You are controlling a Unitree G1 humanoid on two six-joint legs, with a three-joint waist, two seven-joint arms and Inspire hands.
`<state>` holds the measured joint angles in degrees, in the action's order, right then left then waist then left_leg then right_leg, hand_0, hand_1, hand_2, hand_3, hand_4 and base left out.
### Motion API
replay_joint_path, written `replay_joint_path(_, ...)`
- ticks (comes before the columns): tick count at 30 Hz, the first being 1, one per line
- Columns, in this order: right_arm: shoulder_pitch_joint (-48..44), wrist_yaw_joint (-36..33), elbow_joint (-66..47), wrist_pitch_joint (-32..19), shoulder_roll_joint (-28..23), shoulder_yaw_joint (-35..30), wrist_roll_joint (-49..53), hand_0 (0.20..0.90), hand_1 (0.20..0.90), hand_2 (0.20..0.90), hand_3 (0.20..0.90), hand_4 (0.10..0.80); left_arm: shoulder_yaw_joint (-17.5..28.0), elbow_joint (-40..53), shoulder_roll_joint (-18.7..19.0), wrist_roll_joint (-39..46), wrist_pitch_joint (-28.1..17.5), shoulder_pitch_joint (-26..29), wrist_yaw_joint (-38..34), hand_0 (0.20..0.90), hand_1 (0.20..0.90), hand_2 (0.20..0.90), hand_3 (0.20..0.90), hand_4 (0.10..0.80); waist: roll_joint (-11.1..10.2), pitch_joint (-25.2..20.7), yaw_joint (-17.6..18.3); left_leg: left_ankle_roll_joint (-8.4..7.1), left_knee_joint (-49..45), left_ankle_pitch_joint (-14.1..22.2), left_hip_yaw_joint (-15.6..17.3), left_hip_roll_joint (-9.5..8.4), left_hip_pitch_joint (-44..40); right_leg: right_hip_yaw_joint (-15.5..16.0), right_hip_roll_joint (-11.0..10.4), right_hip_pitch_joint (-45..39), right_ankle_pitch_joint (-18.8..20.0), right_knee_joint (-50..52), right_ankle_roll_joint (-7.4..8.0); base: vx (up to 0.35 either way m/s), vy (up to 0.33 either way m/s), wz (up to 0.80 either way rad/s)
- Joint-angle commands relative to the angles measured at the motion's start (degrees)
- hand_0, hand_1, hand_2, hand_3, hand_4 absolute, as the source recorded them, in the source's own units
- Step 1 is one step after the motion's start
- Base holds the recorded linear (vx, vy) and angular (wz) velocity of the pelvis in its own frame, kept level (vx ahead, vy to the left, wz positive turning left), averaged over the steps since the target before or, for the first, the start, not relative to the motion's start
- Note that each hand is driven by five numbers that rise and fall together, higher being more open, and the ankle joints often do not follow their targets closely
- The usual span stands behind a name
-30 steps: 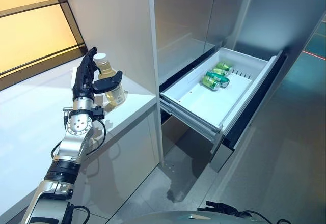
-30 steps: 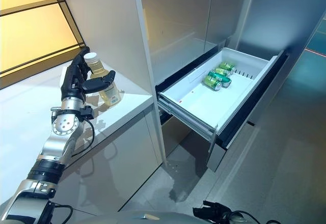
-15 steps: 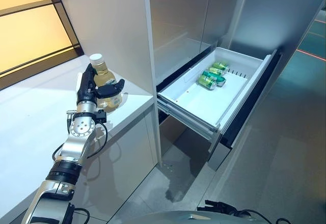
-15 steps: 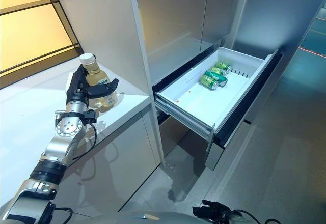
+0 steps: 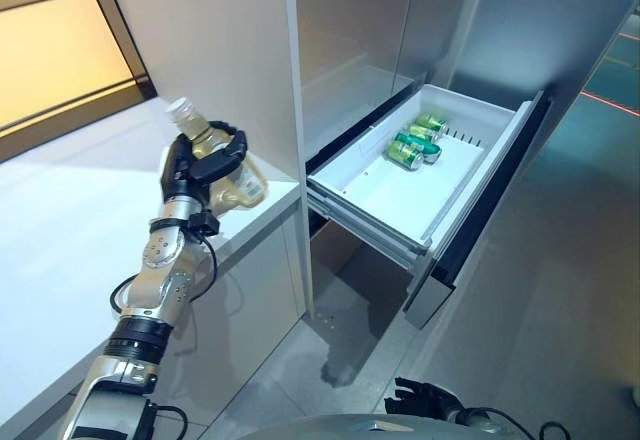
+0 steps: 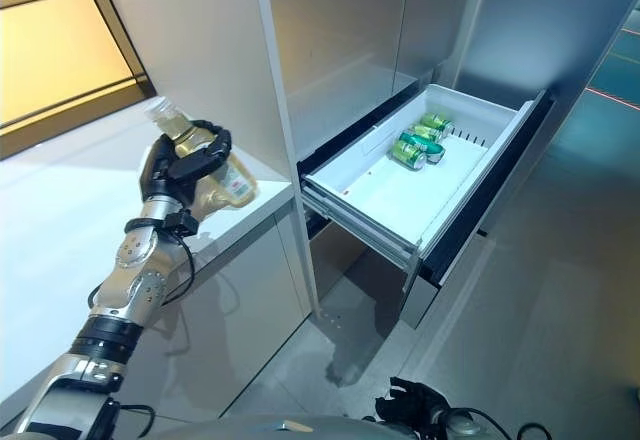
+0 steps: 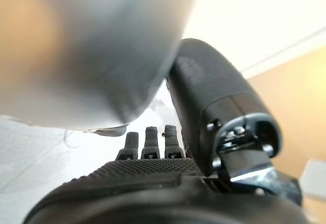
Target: Put drinks into fridge and close the fridge
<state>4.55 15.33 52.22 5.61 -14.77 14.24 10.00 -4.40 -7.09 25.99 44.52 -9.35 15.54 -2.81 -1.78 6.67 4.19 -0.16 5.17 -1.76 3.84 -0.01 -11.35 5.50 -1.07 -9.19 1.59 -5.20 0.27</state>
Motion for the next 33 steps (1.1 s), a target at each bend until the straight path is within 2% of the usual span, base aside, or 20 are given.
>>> replay_joint_path(1,-1.18,4.39,-5.27,-2.8,-0.57,2.42,0.12,0.9,0.9,0.9,0.9,0.8,2.63,15.53,1.44,-1.3,-13.76,12.29,5.9,0.3,0.3,0.3,0.2,0.1,1.76,-2.72,0.58,2.0,-2.33,7.36,2.24,-1.61,-0.23,-0.9,1.0,1.16,-6.53,6.82,2.79,-0.035,-0.015,-0.03)
replay_joint_path(2,-1.12,5.8,-7.28,-2.52,-0.44,2.71,0.68,0.9,0.9,0.9,0.9,0.8,2.56,17.7,2.4,-3.17,-14.33,12.36,5.5,0.3,0.3,0.3,0.2,0.1,1.75,-2.69,0.27,2.02,-2.15,7.28,1.87,-1.66,-0.31,-0.57,0.98,0.95,-6.51,6.55,2.78,-0.031,-0.018,-0.01)
replay_joint_path(5,-0.91,8.8,-10.82,-1.05,0.02,3.26,2.0,0.9,0.9,0.9,0.9,0.8,2.93,20.91,2.97,-1.17,-14.0,11.95,8.37,0.3,0.3,0.3,0.2,0.1,1.62,-2.7,-0.34,1.94,-2.03,7.14,1.3,-1.68,-0.29,0.0,0.94,0.6,-6.61,6.22,2.69,-0.022,-0.019,0.01)
replay_joint_path(9,-0.32,14.08,-21.98,4.75,1.32,4.44,4.91,0.9,0.9,0.9,0.9,0.8,1.74,26.03,1.78,5.03,-11.78,8.41,15.78,0.3,0.3,0.3,0.2,0.1,1.33,-2.24,-1.56,1.63,-1.79,6.66,-0.01,-1.59,-0.19,1.19,0.87,0.11,-6.52,5.77,2.49,-0.048,-0.03,0.1)
replay_joint_path(13,-1.11,17.11,-31.11,4.44,0.45,4.92,7.41,0.9,0.9,0.9,0.9,0.8,-0.15,28.01,0.51,9.28,-9.7,4.88,22.07,0.3,0.3,0.3,0.2,0.1,1.05,-1.86,-2.52,1.4,-1.46,6.08,-1.25,-1.59,-0.07,2.2,0.82,-0.23,-6.27,5.33,2.33,-0.063,-0.031,0.14)
replay_joint_path(14,-2.06,17.74,-36.58,5.48,-0.88,4.32,8.7,0.9,0.9,0.9,0.9,0.8,-0.92,28.51,0.16,9.35,-9.78,3.16,23.89,0.3,0.3,0.3,0.2,0.1,0.97,-1.67,-2.83,1.31,-1.31,5.78,-1.62,-1.54,-0.01,2.49,0.83,-0.28,-6.16,5.28,2.26,-0.055,-0.021,0.21)
replay_joint_path(16,-3.02,18.7,-40.72,5.75,-2.4,3.75,9.8,0.9,0.9,0.9,0.9,0.8,-1.45,28.61,-0.18,9.58,-9.7,1.82,25.37,0.3,0.3,0.3,0.2,0.1,0.95,-1.51,-3.0,1.26,-1.18,5.59,-1.83,-1.48,-0.01,2.67,0.83,-0.33,-6.11,5.25,2.21,-0.046,-0.012,0.17)
replay_joint_path(21,-10.76,20.79,-56.17,4.74,-11.33,-1.24,18.44,0.9,0.9,0.9,0.9,0.8,-3.53,26.14,-0.79,9.28,-7.92,-2.23,29.74,0.3,0.3,0.3,0.2,0.1,0.75,-1.18,-3.69,1.07,-1.17,5.18,-2.12,-1.38,0.36,3.01,0.76,-0.09,-5.95,5.39,2.03,-0.041,-0.005,0.05)
replay_joint_path(24,-13.82,19.35,-58.97,3.2,-13.17,-3.05,21.79,0.9,0.9,0.9,0.9,0.8,-3.9,24.62,-0.85,9.7,-5.97,-2.54,30.42,0.3,0.3,0.3,0.2,0.1,0.71,-1.35,-3.76,1.05,-1.15,5.16,-2.04,-1.35,0.48,3.01,0.72,0.01,-5.96,5.41,2.01,0.0,0.0,0.0)
replay_joint_path(28,-17.14,17.67,-62.92,5.3,-15.2,-6.39,27.3,0.9,0.9,0.9,0.9,0.8,-4.27,22.5,-1.25,8.78,-3.49,-3.64,31.6,0.3,0.3,0.3,0.2,0.1,0.67,-1.78,-3.66,1.07,-1.17,5.14,-1.59,-1.22,0.72,3.08,0.65,0.2,-5.9,5.34,1.96,-0.003,-0.005,0.02)
replay_joint_path(33,-18.51,18.5,-64.54,7.45,-16.48,-7.08,30.2,0.9,0.9,0.9,0.9,0.8,-5.49,21.14,-0.87,6.54,-2.41,-3.04,30.23,0.3,0.3,0.3,0.2,0.1,0.45,-1.82,-3.26,1.18,-1.49,5.2,-1.19,-1.18,0.98,2.96,0.63,0.49,-5.9,5.6,1.88,0.0,0.0,0.0)
